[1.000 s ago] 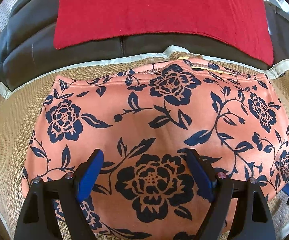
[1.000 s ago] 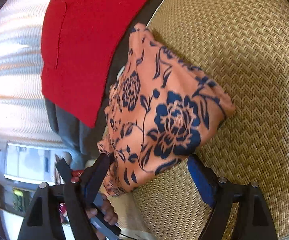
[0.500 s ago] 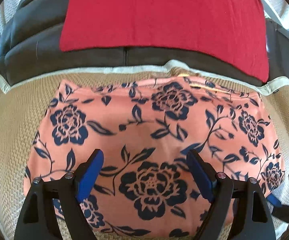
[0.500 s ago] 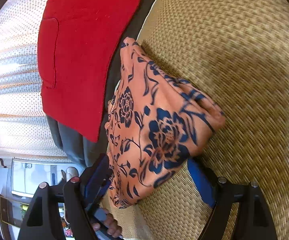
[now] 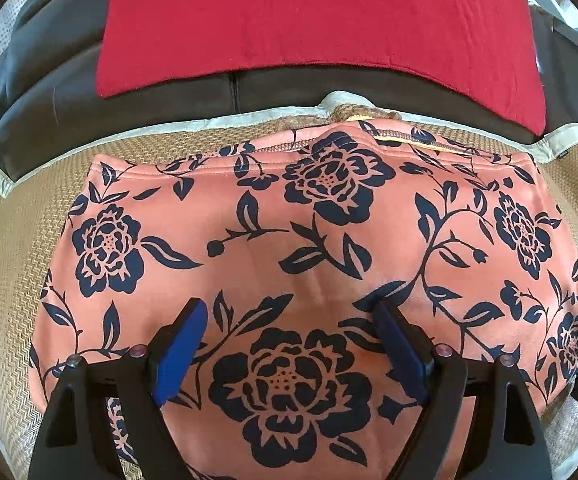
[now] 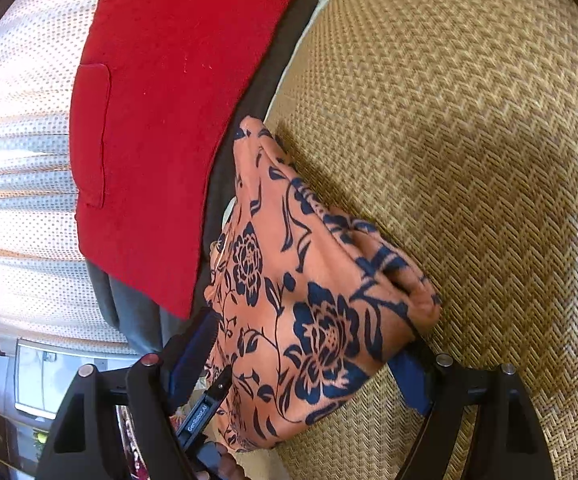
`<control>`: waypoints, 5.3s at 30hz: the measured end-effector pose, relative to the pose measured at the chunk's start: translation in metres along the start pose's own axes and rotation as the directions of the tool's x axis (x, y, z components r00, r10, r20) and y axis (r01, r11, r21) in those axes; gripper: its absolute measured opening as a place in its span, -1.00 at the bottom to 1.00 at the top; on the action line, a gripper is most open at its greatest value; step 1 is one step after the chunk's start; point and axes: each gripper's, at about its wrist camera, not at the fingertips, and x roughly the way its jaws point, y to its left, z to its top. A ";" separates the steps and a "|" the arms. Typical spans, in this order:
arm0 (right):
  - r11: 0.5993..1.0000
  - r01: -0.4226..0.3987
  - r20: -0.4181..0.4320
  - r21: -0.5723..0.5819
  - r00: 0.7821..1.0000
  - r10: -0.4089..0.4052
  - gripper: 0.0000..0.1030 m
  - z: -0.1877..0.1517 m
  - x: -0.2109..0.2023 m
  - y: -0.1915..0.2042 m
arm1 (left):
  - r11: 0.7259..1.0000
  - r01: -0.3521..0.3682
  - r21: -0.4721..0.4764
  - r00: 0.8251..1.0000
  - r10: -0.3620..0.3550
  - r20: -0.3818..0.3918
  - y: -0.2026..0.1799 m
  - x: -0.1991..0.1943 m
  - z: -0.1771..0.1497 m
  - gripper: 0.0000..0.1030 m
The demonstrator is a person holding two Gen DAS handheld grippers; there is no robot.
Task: Fold small clothes
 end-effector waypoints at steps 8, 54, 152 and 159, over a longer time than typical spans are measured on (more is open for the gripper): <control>0.944 0.164 0.068 -0.287 0.986 -0.151 -0.78 -0.010 -0.011 0.053 | 1.000 -0.007 0.013 1.000 0.007 0.002 -0.003 0.004 0.000 0.68; 0.792 0.317 -0.095 -0.521 0.901 -0.423 -0.63 0.115 0.122 0.097 | 0.999 -0.025 0.036 1.000 0.025 0.017 -0.016 0.021 0.016 0.71; 0.090 0.038 0.000 -0.995 0.920 -0.392 -0.74 -0.281 0.291 0.256 | 0.803 0.548 -0.235 0.825 -0.565 -0.004 0.241 0.072 0.069 -0.70; 0.033 0.073 0.056 -0.997 0.926 -0.374 -0.56 -0.306 0.289 0.257 | 0.775 0.584 -0.239 0.798 -0.603 -0.004 0.244 0.081 0.074 -0.66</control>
